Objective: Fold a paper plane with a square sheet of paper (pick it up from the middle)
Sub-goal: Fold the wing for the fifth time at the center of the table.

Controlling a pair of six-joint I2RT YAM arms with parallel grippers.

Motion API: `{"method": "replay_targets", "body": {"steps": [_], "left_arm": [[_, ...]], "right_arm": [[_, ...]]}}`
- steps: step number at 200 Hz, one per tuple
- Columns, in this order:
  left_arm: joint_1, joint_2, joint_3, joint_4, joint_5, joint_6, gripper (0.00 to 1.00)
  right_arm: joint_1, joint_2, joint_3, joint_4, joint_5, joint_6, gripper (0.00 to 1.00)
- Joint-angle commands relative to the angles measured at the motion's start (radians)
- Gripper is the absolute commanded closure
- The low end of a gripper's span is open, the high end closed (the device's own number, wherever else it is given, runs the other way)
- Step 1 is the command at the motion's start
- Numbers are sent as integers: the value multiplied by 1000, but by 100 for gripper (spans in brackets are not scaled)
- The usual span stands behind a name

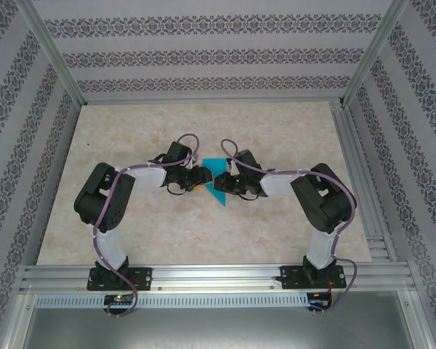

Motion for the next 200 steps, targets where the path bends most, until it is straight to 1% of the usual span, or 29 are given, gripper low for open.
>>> {"method": "replay_targets", "body": {"steps": [1,38,71,92,125,146,163,183,200], "left_arm": [[-11,7,22,60,37,-18,53],[-11,12,14,74,42,-23,59],[-11,24,15,91,48,-33,66],[-13,31,17,90,46,-37,73],[-18,29,19,79,35,-41,87],[-22,19,17,72,19,-46,94],[-26,5,17,57,-2,-48,97],[-32,-15,18,40,-29,-54,98],[-38,-31,23,20,-50,-60,98]], "right_arm": [[-12,7,-38,-64,19,6,68],[-24,9,-44,-55,8,-28,73],[-35,-2,-53,-18,-31,-87,73],[-37,-22,-47,3,-37,-128,72],[-37,-65,-44,40,-22,-183,66],[-35,-98,-65,74,4,-217,59],[-34,-130,-90,99,34,-240,53],[-24,-178,-132,143,88,-279,46],[5,-232,-176,172,162,-336,43]]}}
